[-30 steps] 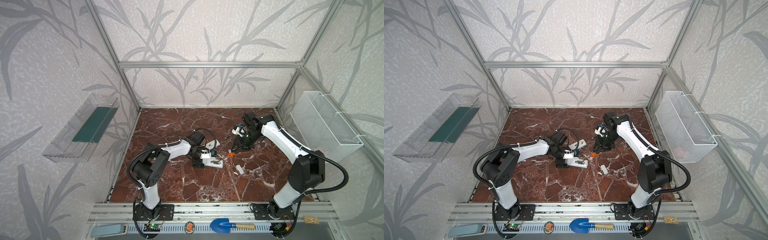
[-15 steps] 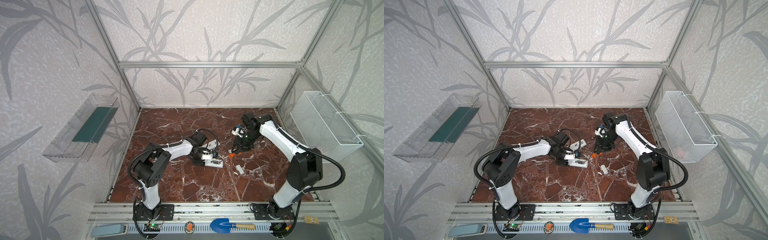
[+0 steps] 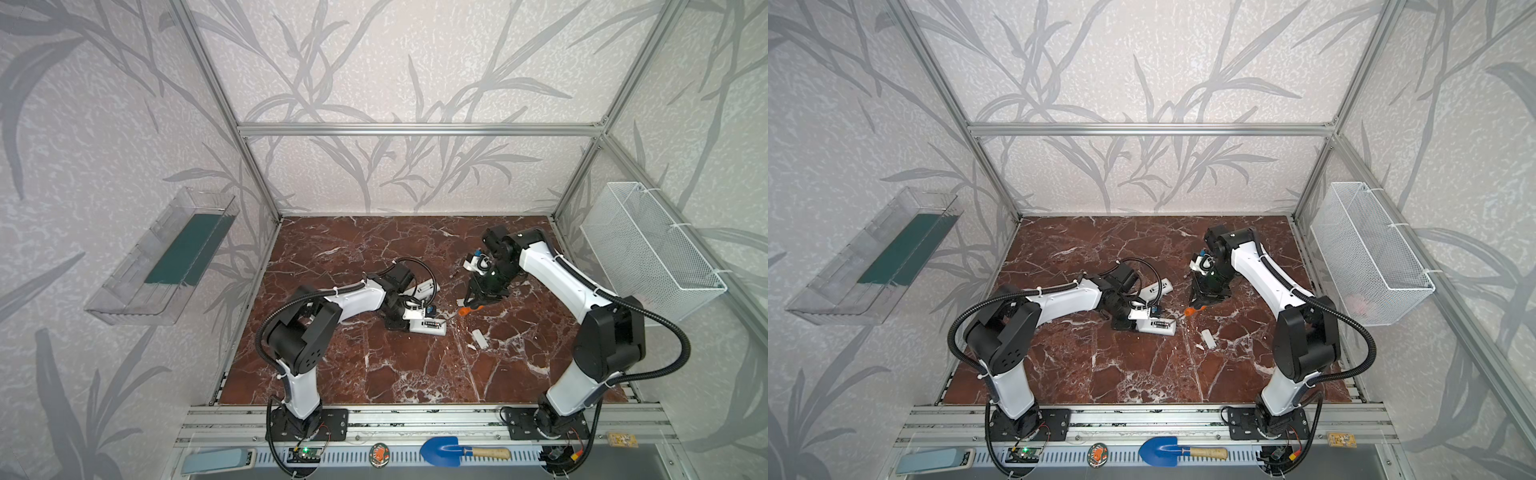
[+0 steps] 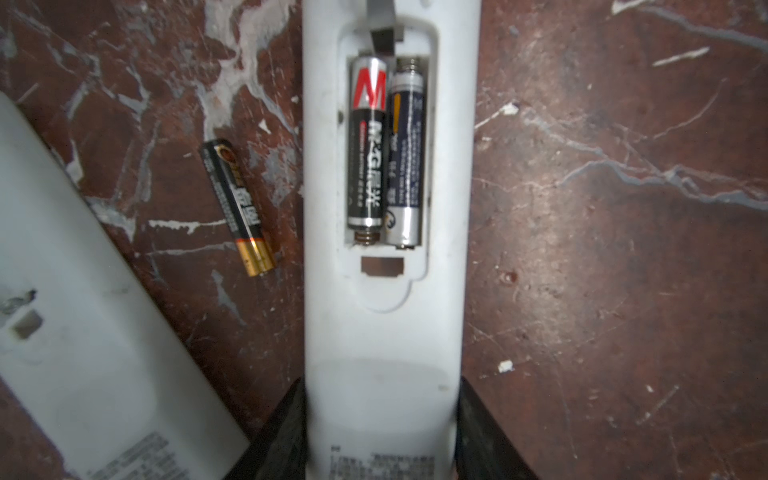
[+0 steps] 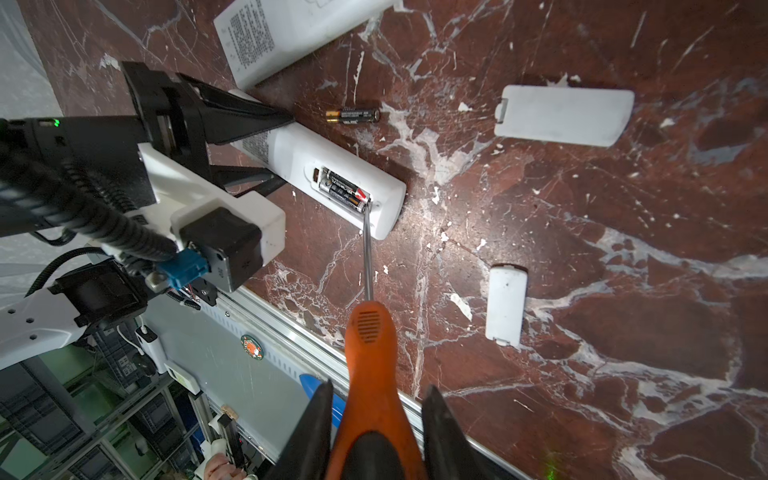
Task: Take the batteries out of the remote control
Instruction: 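Pry the silver battery out with the screwdriver tip while the left gripper holds the remote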
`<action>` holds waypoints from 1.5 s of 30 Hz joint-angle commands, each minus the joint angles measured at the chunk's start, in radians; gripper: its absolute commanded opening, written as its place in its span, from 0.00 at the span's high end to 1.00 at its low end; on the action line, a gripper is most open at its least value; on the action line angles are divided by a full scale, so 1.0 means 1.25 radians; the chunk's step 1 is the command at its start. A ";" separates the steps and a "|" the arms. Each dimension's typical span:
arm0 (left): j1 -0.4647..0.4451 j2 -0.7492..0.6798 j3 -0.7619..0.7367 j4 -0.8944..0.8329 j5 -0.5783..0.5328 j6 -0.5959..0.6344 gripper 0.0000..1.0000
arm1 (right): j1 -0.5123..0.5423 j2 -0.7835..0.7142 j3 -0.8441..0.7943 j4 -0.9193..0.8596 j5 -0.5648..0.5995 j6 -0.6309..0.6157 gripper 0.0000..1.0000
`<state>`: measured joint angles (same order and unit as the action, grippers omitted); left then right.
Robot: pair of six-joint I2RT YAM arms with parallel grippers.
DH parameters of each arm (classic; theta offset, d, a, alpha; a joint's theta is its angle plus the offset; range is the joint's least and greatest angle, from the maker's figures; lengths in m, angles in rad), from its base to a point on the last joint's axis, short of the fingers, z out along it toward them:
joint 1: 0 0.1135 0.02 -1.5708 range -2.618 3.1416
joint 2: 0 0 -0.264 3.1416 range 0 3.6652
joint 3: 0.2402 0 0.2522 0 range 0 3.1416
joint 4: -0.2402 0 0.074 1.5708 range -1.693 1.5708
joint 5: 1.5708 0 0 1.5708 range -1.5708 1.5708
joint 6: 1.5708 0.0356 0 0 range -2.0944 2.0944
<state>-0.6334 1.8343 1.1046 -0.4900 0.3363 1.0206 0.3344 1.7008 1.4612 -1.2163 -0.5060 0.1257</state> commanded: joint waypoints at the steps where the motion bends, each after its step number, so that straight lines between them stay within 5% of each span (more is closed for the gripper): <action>1: -0.004 0.011 -0.007 -0.029 -0.014 0.014 0.62 | 0.006 0.025 -0.026 0.017 0.003 -0.005 1.00; 10: -0.004 0.007 -0.010 -0.030 -0.010 0.014 0.66 | 0.014 0.032 -0.065 0.058 -0.033 -0.010 1.00; 21: -0.004 0.011 -0.003 -0.043 -0.007 0.012 0.73 | 0.012 -0.074 -0.247 0.323 -0.304 0.042 1.00; 45: -0.007 0.032 0.020 -0.063 -0.017 0.011 0.77 | -0.016 -0.189 -0.267 0.388 -0.348 0.060 1.00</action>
<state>-0.6338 1.8374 1.1206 -0.5232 0.3069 1.0172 0.3016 1.4910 1.0916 -0.9890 -0.7639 0.2584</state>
